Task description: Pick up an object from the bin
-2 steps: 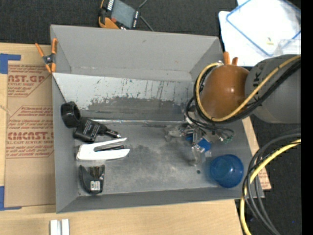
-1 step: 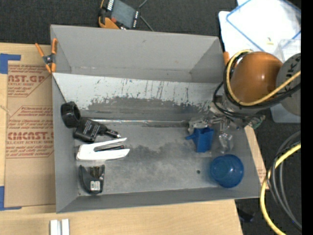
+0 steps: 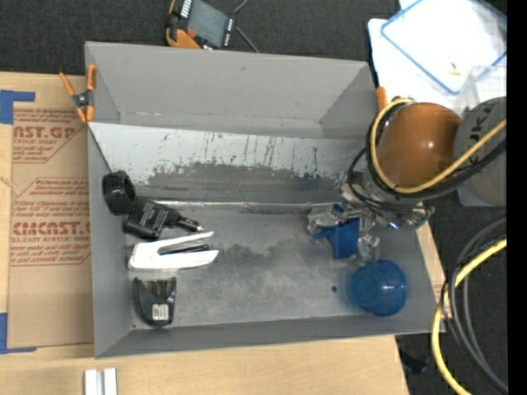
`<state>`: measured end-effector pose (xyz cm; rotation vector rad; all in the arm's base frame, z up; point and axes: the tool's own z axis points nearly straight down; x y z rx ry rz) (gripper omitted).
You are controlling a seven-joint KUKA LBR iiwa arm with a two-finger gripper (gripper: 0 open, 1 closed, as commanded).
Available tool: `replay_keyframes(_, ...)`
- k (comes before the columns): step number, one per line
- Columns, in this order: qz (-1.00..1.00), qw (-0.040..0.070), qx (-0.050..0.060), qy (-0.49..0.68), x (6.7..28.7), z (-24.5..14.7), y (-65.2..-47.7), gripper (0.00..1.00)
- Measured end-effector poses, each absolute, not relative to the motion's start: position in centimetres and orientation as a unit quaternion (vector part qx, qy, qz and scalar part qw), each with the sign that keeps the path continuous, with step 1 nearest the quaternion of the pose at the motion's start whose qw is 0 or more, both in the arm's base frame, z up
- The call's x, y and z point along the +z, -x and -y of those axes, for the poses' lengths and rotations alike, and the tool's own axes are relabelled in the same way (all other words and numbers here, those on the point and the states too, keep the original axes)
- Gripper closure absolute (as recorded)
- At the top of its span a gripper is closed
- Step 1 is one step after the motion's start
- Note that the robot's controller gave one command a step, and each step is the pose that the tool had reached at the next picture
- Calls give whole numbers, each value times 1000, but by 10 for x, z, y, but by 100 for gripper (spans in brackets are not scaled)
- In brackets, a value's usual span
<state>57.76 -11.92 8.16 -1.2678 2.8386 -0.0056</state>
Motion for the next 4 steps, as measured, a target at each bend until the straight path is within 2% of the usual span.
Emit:
replay_keyframes(1, -914, 16, 4, 405, 98, 142, -583, 100)
replay_keyframes(2, -914, 16, 4, 405, 98, 141, -583, 100)
replay_keyframes(3, -918, 23, 9, 395, 74, 137, -573, 100)
replay_keyframes(4, -914, 23, 2, 405, 155, 139, -563, 100)
